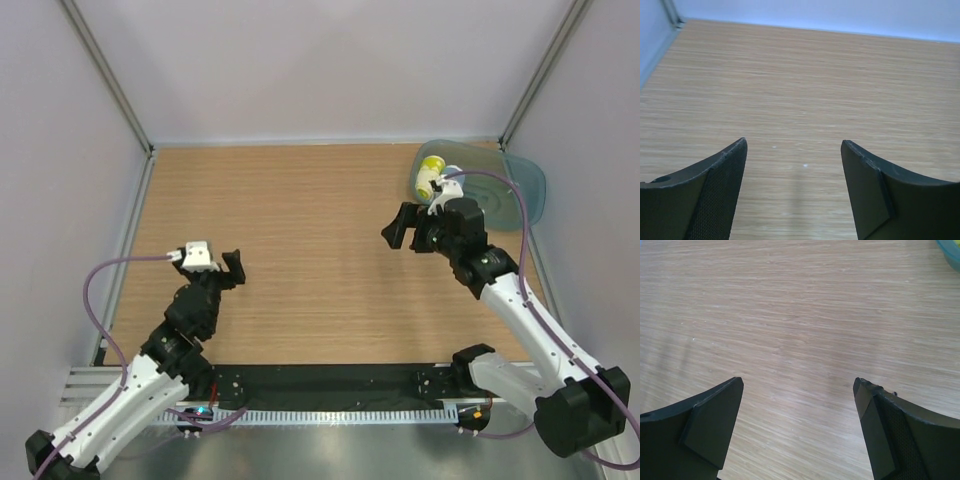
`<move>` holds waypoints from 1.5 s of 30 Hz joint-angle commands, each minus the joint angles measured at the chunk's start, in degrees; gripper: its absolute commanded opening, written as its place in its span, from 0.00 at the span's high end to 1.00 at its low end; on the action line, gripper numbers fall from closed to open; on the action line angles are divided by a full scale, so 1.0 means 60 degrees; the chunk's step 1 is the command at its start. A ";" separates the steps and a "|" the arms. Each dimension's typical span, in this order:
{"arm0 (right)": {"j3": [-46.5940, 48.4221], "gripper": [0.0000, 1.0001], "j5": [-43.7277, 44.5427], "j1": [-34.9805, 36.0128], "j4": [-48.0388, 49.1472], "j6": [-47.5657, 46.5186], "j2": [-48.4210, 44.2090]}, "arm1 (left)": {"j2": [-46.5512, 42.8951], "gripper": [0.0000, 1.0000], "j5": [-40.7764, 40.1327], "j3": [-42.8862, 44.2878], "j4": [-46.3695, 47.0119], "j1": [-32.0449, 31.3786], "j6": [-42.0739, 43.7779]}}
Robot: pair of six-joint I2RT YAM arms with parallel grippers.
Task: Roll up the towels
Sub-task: Place the rolled towel into the container
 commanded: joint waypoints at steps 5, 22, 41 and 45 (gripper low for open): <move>0.0506 0.00 -0.0649 0.0066 0.0192 -0.0504 0.1134 | -0.0849 0.20 -0.1869 -0.1376 0.2774 0.0630 0.1958; -0.0587 0.00 0.1049 0.0124 0.1124 -0.2569 -0.0212 | 0.6240 0.20 0.5289 -0.0013 0.5452 0.7148 0.0068; -0.1456 0.00 0.1588 0.0139 0.3312 -0.1705 0.1163 | 1.0022 0.00 0.6102 -0.0322 0.9615 0.6623 0.0990; -0.1514 0.00 0.2468 0.0095 0.3734 -0.2289 0.1720 | 0.9978 0.00 0.5998 -0.0307 0.9542 0.6491 0.1107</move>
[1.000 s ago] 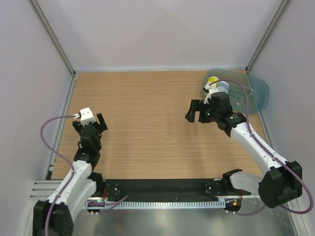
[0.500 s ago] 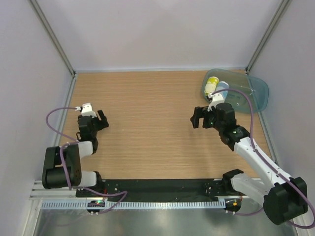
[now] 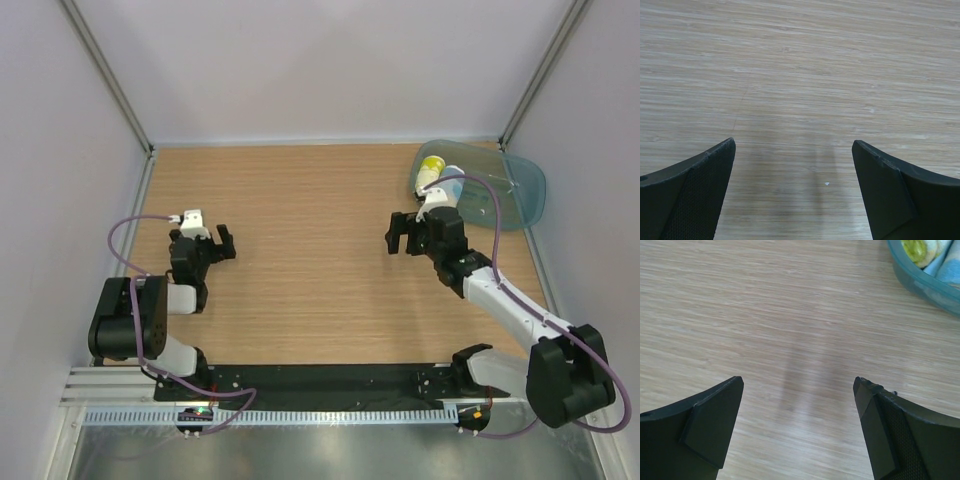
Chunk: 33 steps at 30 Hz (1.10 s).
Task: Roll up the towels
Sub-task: Place the rolled towel into the container
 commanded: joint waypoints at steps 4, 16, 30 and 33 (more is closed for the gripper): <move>-0.0144 0.00 0.1576 -0.0306 0.1147 -0.0836 0.0612 | -0.0138 0.00 -0.0282 0.0145 0.0704 -0.0092 0.0335; -0.1947 0.00 -0.0357 -0.2739 0.5378 -0.0585 0.2280 | -0.0138 0.00 -0.0267 0.0160 0.0690 -0.0106 0.0350; -0.2562 0.00 0.0303 -0.3017 0.8429 -0.0807 0.3542 | -0.0138 0.00 -0.0282 0.0160 0.0690 -0.0106 0.0350; -0.3114 0.00 0.0653 -0.2988 0.9112 -0.0792 0.3658 | -0.0153 0.00 -0.0268 0.0160 0.0690 -0.0092 0.0350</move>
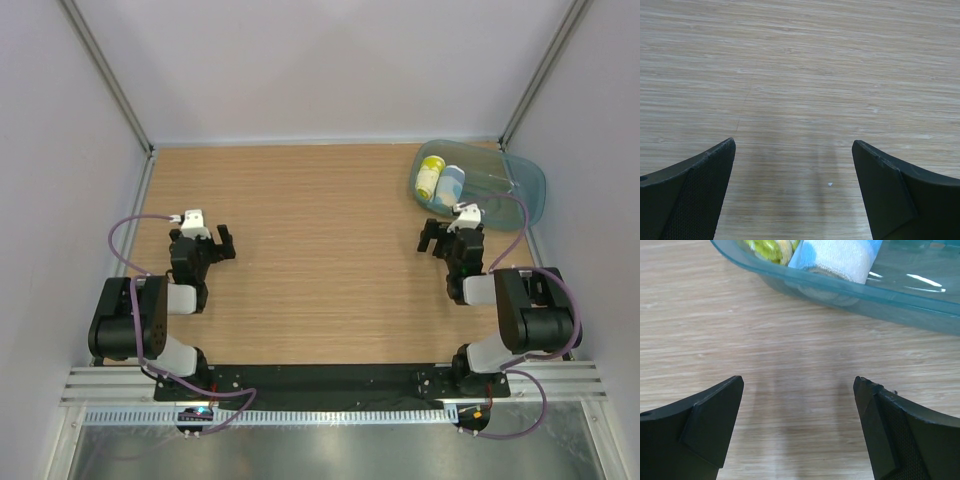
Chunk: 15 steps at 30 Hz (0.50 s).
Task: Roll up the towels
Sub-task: Place the rolled towel into the container
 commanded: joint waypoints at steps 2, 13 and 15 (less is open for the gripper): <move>-0.1036 0.00 0.1210 0.0013 0.3113 0.0283 0.0390 | -0.0153 0.00 -0.0184 0.0156 0.0661 -0.0037 0.0149; -0.0687 0.00 0.0586 0.0175 0.2503 -0.0214 0.0214 | -0.0153 0.00 -0.0198 0.0156 0.0660 -0.0037 0.0149; -0.0701 0.00 0.0572 0.0175 0.2750 -0.0199 0.0316 | -0.0138 0.00 -0.0198 0.0156 0.0660 -0.0052 0.0149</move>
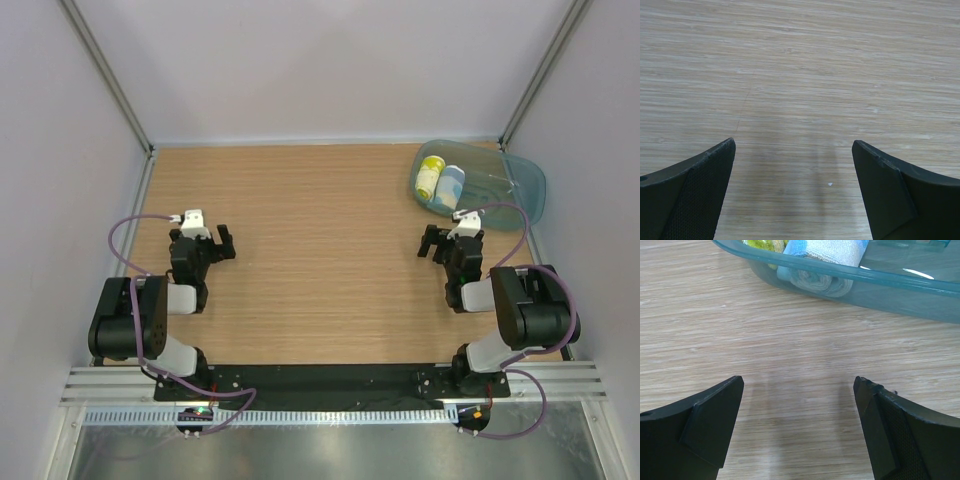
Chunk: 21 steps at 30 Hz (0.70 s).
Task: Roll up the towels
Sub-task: Place the rolled towel into the container
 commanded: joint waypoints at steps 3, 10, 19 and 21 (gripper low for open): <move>0.0206 0.00 0.0098 0.0055 0.0851 -0.0177 -0.0005 | -0.0138 0.00 -0.0180 0.0141 0.0657 -0.0037 0.0149; 0.0221 0.00 0.0098 0.0055 0.0808 -0.0177 -0.0019 | -0.0153 0.00 -0.0194 0.0156 0.0657 -0.0037 0.0149; 0.0221 0.00 0.0083 0.0054 0.0808 -0.0177 -0.0019 | -0.0138 0.00 -0.0194 0.0156 0.0657 -0.0037 0.0149; 0.0221 0.00 0.0098 0.0054 0.0808 -0.0177 -0.0019 | -0.0138 0.00 -0.0194 0.0156 0.0657 -0.0052 0.0149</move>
